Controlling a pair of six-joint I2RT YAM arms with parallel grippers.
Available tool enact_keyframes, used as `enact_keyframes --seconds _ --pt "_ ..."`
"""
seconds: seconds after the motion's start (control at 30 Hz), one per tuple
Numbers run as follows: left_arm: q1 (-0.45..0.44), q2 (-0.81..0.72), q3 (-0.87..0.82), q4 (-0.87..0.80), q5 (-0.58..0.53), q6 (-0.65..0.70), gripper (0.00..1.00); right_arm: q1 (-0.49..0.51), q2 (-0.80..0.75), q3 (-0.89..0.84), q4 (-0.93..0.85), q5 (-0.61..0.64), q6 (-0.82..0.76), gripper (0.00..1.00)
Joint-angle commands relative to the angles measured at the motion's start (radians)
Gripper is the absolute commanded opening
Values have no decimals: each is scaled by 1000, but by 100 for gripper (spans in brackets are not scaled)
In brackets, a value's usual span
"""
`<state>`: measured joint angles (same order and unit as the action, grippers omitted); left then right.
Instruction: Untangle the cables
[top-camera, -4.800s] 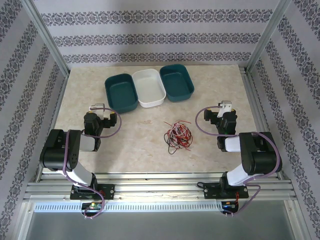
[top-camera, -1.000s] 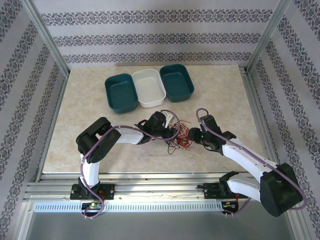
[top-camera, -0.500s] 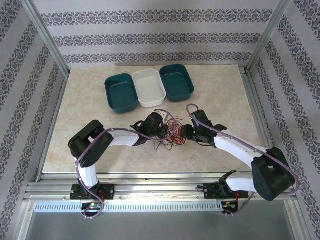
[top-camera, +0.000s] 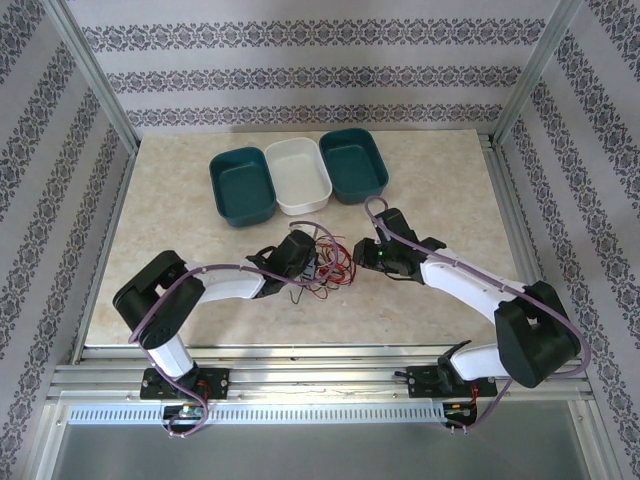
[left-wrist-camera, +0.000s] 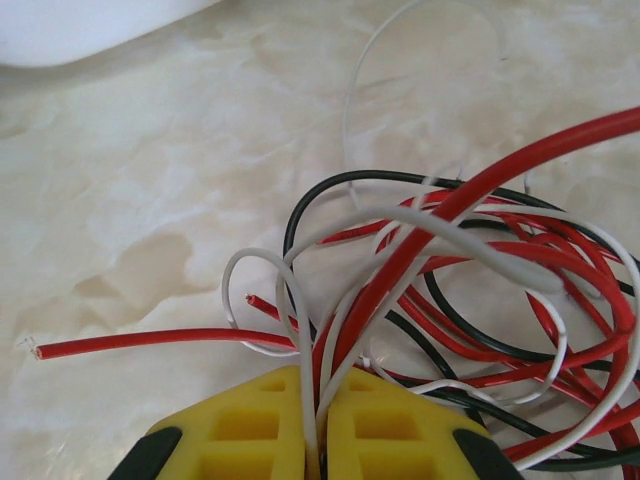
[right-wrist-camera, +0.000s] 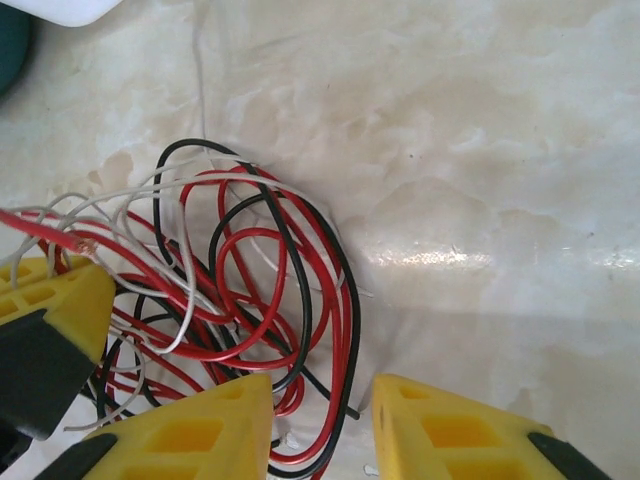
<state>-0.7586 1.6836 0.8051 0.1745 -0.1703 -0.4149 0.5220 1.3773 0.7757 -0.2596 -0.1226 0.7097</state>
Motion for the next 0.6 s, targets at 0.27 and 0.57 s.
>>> enact_keyframes --seconds 0.27,0.57 --pt "37 -32 -27 -12 0 -43 0 28 130 78 44 -80 27 16" --pt "37 -19 -37 3 12 -71 8 33 207 80 78 -132 110 15"
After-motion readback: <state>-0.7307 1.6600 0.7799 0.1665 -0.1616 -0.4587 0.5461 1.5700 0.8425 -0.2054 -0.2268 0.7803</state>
